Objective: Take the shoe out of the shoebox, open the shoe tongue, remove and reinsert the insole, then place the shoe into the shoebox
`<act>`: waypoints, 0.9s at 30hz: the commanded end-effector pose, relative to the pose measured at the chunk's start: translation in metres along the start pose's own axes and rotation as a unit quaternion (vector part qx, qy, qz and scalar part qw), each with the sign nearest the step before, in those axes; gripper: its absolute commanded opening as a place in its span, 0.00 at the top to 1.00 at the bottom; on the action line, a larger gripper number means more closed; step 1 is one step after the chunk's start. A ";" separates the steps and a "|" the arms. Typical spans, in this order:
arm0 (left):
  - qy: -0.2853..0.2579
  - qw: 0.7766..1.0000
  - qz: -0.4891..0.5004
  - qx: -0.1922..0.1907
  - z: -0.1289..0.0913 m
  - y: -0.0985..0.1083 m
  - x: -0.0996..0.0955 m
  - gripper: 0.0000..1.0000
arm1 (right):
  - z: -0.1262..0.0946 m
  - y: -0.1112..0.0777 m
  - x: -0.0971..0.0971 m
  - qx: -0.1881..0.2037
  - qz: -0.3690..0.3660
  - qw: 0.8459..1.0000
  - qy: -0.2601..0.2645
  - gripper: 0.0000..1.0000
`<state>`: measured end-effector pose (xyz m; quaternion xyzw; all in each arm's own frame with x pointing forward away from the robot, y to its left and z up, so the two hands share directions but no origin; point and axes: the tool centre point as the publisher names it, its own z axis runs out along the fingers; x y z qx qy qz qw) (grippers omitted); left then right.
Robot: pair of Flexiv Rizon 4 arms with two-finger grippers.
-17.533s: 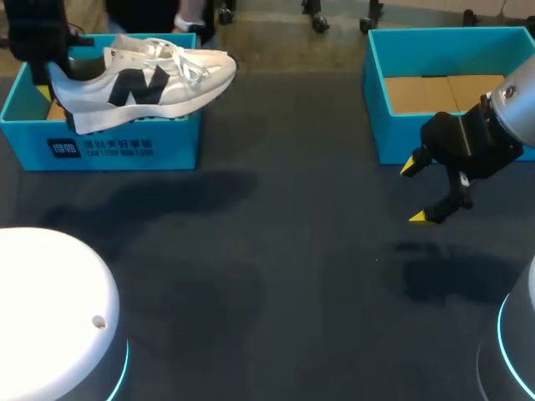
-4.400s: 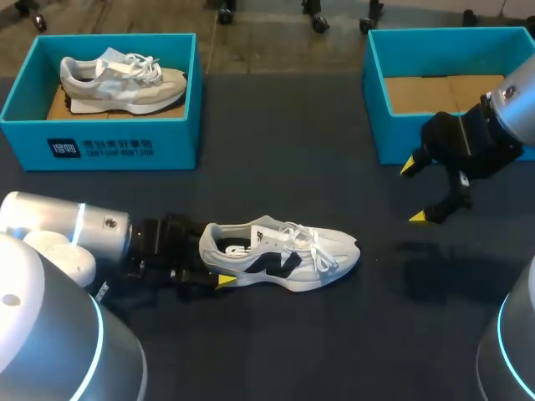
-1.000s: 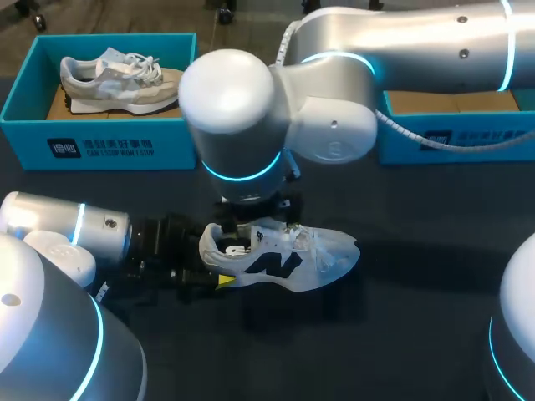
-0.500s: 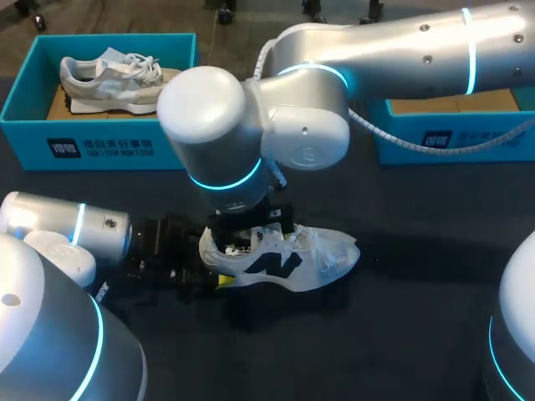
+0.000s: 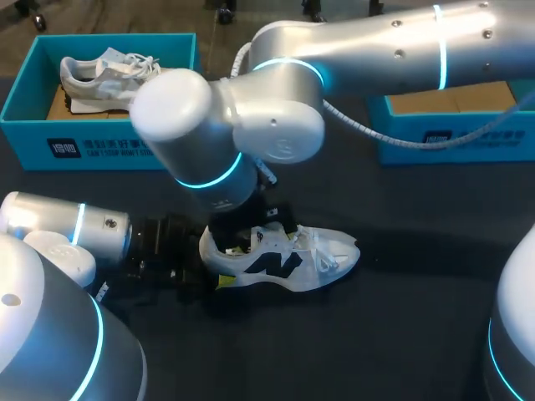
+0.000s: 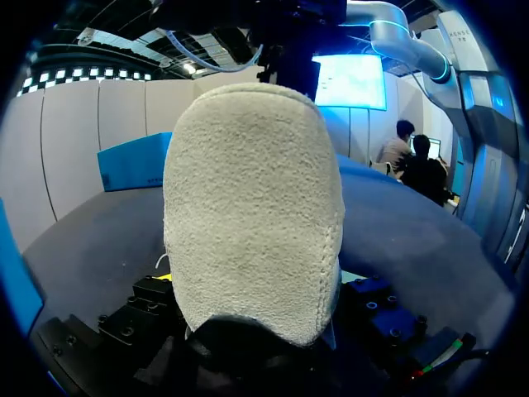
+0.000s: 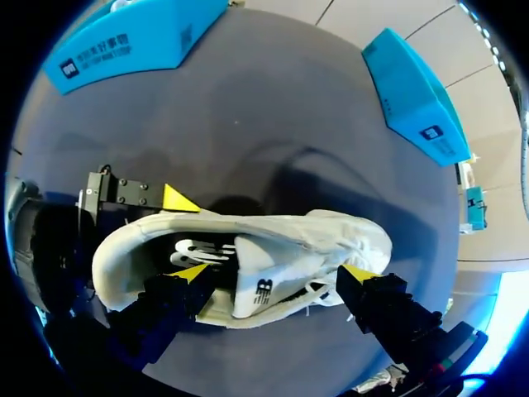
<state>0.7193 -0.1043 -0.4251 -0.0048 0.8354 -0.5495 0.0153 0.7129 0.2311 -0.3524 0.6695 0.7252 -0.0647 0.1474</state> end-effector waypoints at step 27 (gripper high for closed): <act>-0.002 1.000 0.000 -0.001 0.001 0.000 0.002 1.00 | -0.017 -0.004 -0.074 -0.038 0.108 0.992 -0.047 1.00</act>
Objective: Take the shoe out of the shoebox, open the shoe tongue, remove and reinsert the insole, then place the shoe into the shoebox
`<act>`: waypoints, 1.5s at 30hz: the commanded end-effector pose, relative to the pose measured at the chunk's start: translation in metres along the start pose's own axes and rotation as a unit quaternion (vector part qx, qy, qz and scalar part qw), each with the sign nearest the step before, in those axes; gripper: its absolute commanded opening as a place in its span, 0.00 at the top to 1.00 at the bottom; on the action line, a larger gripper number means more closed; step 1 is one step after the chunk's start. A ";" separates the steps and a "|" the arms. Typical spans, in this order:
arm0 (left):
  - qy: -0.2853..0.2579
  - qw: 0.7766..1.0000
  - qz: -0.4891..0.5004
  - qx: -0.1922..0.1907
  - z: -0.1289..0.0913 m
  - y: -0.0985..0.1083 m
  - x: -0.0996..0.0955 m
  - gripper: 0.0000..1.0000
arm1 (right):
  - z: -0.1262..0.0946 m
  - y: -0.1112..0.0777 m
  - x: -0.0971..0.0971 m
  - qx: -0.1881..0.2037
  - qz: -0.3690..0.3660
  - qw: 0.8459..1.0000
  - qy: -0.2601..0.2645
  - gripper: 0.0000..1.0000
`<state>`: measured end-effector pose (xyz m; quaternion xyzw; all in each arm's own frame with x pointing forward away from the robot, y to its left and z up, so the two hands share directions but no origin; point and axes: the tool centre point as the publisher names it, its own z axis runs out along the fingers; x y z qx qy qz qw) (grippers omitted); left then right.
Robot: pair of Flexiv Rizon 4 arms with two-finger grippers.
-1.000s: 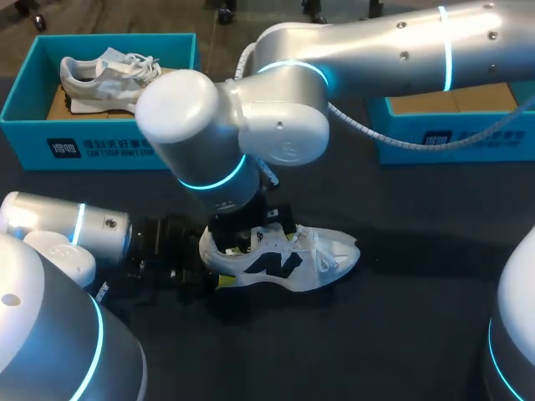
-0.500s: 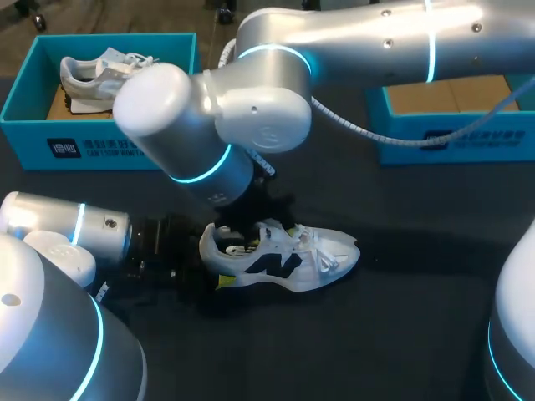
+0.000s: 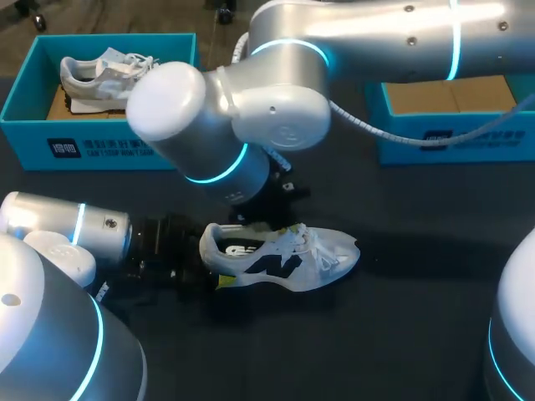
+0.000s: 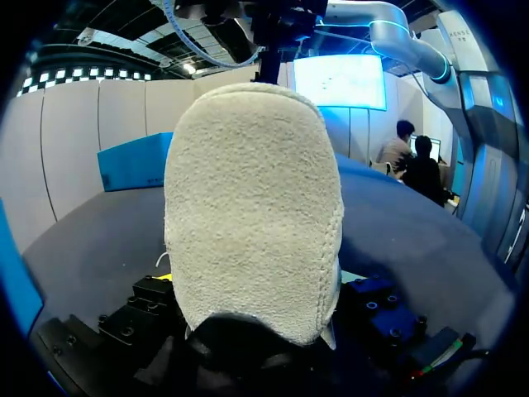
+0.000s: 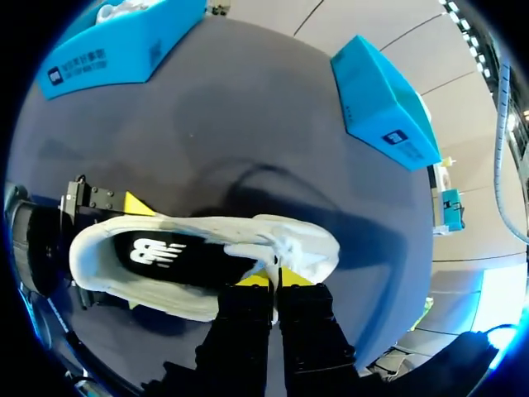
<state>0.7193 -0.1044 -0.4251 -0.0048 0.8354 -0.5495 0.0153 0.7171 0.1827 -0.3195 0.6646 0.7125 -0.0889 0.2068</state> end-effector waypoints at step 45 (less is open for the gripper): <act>-0.002 1.000 0.000 -0.001 0.001 0.000 0.002 1.00 | 0.105 -0.022 -0.070 -0.009 0.088 0.994 0.065 0.61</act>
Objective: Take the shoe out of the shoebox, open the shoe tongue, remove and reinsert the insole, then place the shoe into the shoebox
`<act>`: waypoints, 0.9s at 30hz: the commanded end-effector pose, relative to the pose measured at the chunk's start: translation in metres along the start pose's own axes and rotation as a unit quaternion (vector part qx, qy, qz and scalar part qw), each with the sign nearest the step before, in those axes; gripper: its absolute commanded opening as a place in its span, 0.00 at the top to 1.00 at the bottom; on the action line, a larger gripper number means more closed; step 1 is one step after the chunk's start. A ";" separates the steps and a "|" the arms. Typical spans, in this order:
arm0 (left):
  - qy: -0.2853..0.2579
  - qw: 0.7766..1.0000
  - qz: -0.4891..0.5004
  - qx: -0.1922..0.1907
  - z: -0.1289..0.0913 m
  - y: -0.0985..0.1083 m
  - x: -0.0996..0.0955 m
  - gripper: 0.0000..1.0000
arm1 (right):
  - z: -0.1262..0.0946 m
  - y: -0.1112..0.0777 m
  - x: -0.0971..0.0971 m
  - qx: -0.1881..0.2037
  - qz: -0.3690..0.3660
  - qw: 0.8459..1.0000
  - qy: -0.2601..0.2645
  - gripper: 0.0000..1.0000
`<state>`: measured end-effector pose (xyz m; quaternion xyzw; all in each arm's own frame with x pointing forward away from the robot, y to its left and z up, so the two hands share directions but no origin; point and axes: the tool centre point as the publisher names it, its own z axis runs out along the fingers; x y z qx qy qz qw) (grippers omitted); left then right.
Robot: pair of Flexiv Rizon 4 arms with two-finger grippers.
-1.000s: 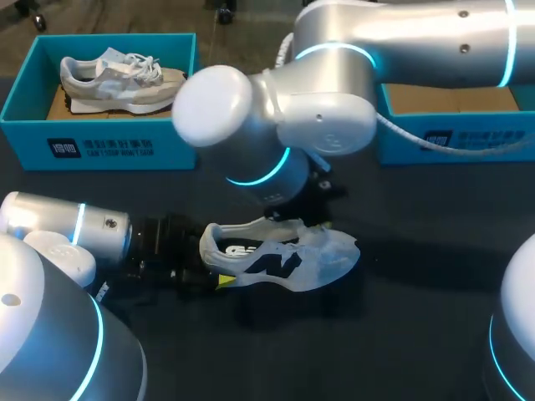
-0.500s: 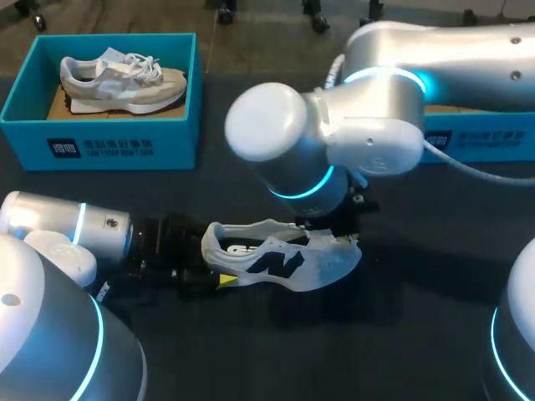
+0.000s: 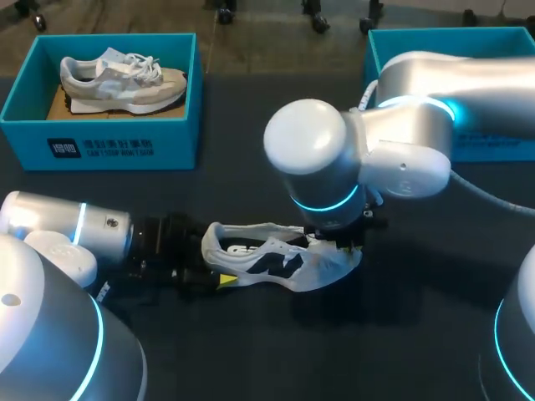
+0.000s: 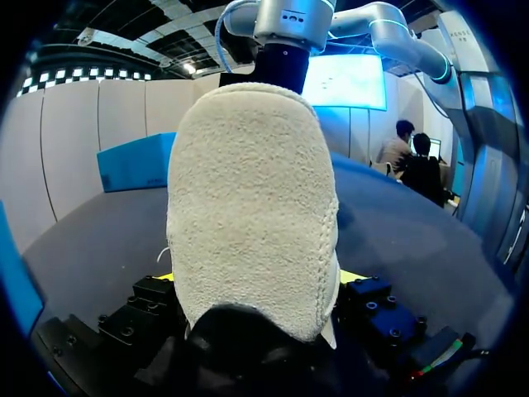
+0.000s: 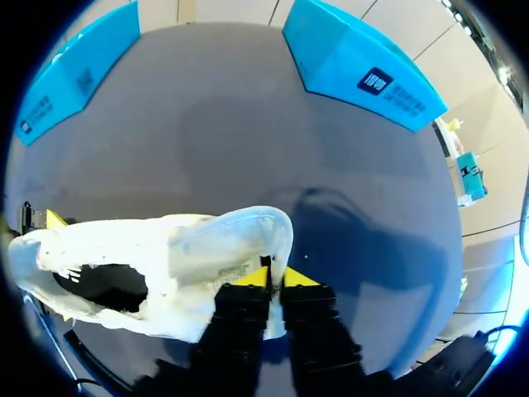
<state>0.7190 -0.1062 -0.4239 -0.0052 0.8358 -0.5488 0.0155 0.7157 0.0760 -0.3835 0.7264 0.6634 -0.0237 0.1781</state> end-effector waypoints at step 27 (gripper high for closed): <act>-0.001 1.000 0.000 0.000 0.000 0.002 0.001 1.00 | -0.099 0.041 0.052 -0.120 -0.055 0.991 -0.033 0.00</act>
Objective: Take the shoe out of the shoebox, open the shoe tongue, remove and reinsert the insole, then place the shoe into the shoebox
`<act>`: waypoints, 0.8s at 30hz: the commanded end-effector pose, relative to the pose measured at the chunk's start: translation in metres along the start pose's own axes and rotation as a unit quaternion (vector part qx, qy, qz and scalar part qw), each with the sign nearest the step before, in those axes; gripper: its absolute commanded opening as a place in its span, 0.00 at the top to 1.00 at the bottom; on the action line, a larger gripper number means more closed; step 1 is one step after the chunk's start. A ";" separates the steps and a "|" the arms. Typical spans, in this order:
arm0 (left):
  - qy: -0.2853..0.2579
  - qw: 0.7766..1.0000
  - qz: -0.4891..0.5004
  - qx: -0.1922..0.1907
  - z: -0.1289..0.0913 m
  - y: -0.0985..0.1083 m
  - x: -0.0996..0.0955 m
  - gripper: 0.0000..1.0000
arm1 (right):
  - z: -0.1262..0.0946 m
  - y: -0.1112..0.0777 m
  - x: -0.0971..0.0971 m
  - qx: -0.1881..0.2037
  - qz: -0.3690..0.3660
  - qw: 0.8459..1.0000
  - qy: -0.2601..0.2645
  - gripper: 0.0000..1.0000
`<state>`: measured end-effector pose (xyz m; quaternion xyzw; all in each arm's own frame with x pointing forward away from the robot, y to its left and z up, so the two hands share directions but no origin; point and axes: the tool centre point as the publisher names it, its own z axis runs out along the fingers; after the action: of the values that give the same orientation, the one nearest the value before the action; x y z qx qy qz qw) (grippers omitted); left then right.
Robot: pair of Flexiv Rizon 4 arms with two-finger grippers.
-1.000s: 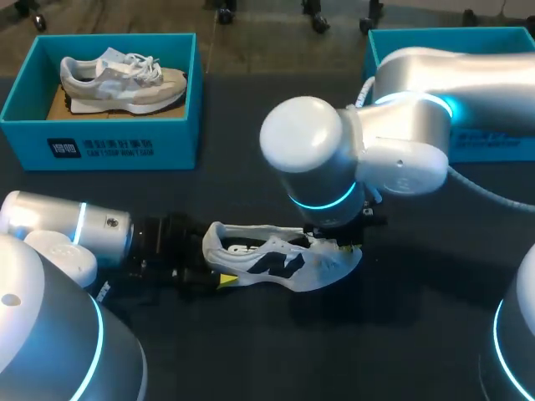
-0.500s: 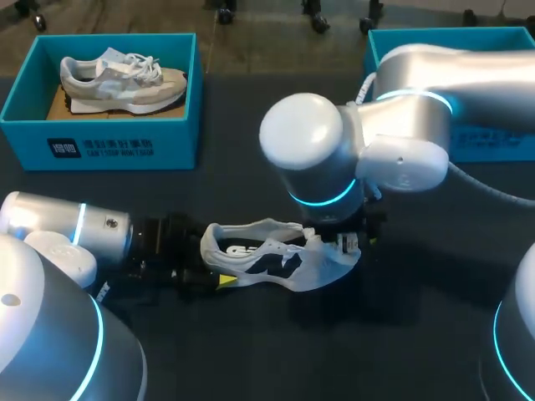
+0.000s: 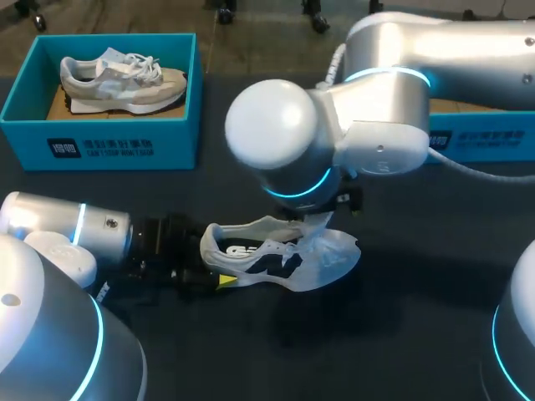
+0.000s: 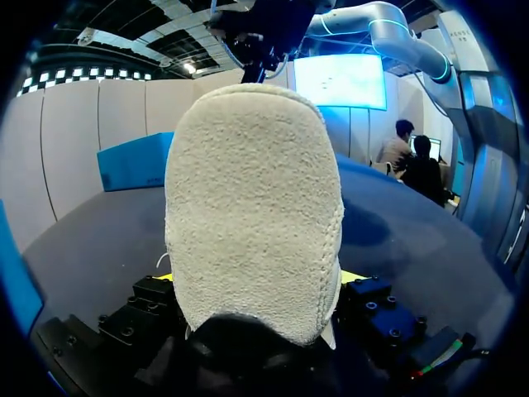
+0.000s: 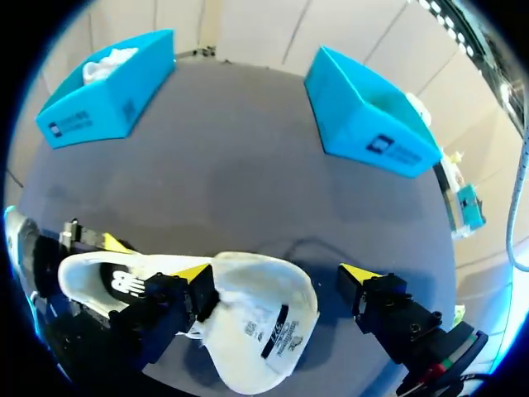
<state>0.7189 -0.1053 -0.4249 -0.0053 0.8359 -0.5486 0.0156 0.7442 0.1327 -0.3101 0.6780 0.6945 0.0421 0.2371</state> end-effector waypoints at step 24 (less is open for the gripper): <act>-0.001 1.000 0.000 0.000 0.000 0.001 0.001 1.00 | -0.080 0.059 0.072 -0.117 -0.380 0.914 0.075 0.00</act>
<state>0.7189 -0.1054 -0.4249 -0.0053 0.8359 -0.5487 0.0156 0.7657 0.2351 -0.2435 0.3694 0.8788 0.0815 0.2908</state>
